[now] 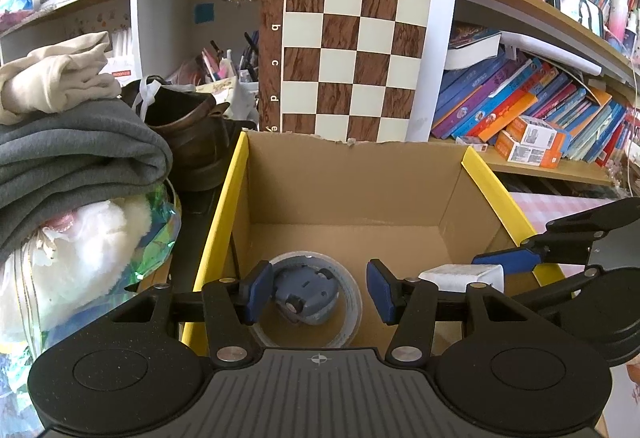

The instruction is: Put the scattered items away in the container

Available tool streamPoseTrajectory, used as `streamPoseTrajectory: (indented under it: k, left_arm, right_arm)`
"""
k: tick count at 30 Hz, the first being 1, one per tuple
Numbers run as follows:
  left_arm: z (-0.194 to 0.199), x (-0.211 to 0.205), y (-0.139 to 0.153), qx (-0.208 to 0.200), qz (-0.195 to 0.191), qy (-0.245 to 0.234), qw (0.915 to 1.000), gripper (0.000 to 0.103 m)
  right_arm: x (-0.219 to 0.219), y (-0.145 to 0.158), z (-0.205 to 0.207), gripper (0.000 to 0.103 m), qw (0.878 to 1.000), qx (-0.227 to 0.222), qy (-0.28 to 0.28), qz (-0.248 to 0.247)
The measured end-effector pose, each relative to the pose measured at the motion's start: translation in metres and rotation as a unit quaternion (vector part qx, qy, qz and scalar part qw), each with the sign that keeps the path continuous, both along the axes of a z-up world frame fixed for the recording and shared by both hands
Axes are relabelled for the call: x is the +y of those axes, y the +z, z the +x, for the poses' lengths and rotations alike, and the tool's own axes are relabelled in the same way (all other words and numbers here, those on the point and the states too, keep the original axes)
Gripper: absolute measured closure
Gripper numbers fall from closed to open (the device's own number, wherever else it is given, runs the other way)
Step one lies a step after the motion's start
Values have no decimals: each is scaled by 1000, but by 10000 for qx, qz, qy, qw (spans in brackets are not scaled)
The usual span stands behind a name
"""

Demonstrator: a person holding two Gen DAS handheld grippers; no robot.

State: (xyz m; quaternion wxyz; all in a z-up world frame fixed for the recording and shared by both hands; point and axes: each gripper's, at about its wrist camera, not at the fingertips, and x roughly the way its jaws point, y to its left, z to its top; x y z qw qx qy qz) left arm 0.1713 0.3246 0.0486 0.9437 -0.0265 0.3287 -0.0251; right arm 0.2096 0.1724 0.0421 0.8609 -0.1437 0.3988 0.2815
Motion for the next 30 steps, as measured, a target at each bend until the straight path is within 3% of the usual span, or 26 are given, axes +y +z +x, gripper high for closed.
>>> streamPoseTrajectory:
  k: [20,24,30]
  left_arm:
    - [-2,-2,2,-19,-11,-19,10000,51]
    - [-3,-2,3,-33,-19,-13,10000,51]
    - [-6,-4,5,-62,-14,-45,10000,51]
  right_arm:
    - [-4,5,-1,58,9999,-130,3,45]
    - [-5,7,-3,48,9998,-175,-21,62]
    - [-7,10,-7,42,9996,-243,-66,99]
